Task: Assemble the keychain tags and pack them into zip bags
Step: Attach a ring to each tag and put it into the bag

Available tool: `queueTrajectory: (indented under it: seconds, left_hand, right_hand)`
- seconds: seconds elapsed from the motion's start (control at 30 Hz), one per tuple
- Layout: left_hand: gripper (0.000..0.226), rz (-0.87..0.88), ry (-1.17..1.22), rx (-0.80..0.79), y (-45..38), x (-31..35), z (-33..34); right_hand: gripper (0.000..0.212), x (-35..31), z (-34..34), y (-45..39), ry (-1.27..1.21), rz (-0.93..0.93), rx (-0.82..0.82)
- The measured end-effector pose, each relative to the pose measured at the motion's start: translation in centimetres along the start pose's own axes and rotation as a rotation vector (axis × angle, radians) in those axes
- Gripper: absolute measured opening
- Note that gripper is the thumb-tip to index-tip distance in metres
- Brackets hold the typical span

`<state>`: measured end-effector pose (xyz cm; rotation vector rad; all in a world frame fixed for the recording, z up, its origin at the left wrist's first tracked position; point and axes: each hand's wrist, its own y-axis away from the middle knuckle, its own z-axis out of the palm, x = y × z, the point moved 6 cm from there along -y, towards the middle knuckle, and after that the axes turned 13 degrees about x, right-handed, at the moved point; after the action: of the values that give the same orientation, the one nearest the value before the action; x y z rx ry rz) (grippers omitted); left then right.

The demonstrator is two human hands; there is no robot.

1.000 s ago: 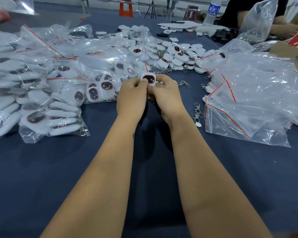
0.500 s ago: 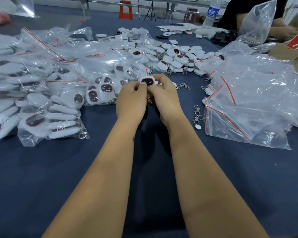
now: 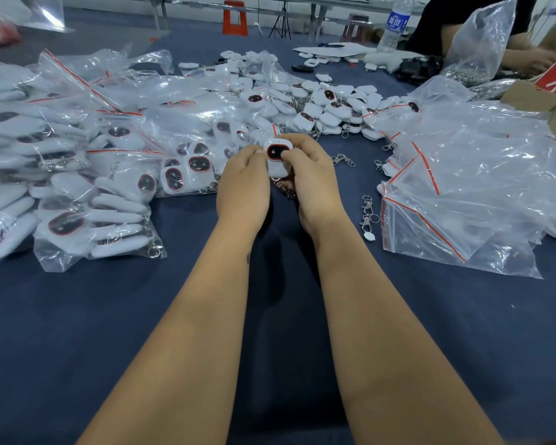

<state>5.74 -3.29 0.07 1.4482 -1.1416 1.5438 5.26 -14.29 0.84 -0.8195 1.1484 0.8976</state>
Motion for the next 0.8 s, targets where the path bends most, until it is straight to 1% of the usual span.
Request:
queueTrajectory:
  seconds: [0.17, 0.33, 0.47, 0.6, 0.73, 0.8]
  left_hand:
    - [0.029, -0.021, 0.012, -0.014, 0.2, 0.08, -0.01]
    - [0.029, -0.036, -0.012, -0.026, 0.24, 0.2, -0.04]
    - [0.027, -0.043, -0.026, -0.026, 0.33, 0.2, -0.03]
    - [0.021, -0.018, -0.044, -0.027, 0.27, 0.27, 0.01]
    - [0.01, -0.032, -0.008, -0.032, 0.13, 0.19, 0.05]
    - [0.008, -0.031, -0.006, -0.034, 0.1, 0.22, 0.07]
  right_hand:
    - [0.018, -0.02, -0.06, -0.06, 0.023, -0.02, 0.014]
    - [0.022, 0.31, -0.01, -0.09, 0.08, -0.021, 0.019]
    - [0.023, 0.26, 0.01, -0.12, 0.062, -0.012, 0.018]
    - [0.024, 0.25, 0.02, -0.21, 0.006, 0.018, 0.011]
    - [0.029, 0.22, 0.0, -0.33, -0.053, 0.074, 0.015]
    - [0.031, 0.12, -0.05, -0.34, -0.056, 0.065, 0.011]
